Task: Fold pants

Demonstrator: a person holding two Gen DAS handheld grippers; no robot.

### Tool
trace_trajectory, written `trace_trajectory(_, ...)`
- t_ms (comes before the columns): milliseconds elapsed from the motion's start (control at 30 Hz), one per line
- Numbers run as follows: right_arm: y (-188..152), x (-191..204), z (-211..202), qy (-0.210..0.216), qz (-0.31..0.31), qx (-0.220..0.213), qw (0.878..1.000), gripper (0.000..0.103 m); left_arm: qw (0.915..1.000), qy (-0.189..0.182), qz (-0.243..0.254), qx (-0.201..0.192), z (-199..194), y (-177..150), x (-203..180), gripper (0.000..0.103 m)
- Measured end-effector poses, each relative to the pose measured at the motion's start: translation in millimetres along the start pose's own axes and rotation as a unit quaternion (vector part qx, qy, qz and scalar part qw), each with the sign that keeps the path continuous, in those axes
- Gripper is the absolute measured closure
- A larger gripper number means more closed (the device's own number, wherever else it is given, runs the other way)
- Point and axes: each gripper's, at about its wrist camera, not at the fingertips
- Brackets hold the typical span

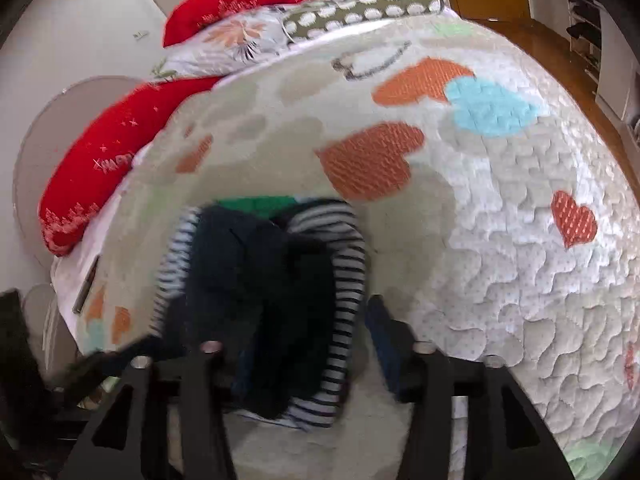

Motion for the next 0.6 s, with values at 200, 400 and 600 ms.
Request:
trace_trajectory(200,-2.4,-3.7,-20.3,0.01,0.011,-0.034,0.999,0.045,0.9997,-0.004,-0.004,-0.024,-17.8,1.8,-2.4,0.043)
trace_trajectory(400,-11.2,28.1,-64.7,-0.016,-0.03,-0.121,0.992,0.045,0.9998,0.012,-0.014,0.007,3.5,-3.2,-0.9,0.043)
trace_trajectory(600,-18.0,31.6,-42.9,0.009,-0.033,-0.08,0.996,0.062,0.9995,0.007,-0.026,0.015,6.0,-6.2,4.2,0.043)
Point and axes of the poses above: each gripper's, at about its wrist camera, not at the fingertips, and z roughly the way its jaws point, x to its left, y to its top, and after that the axes turned 10 degrees about y, right-handed
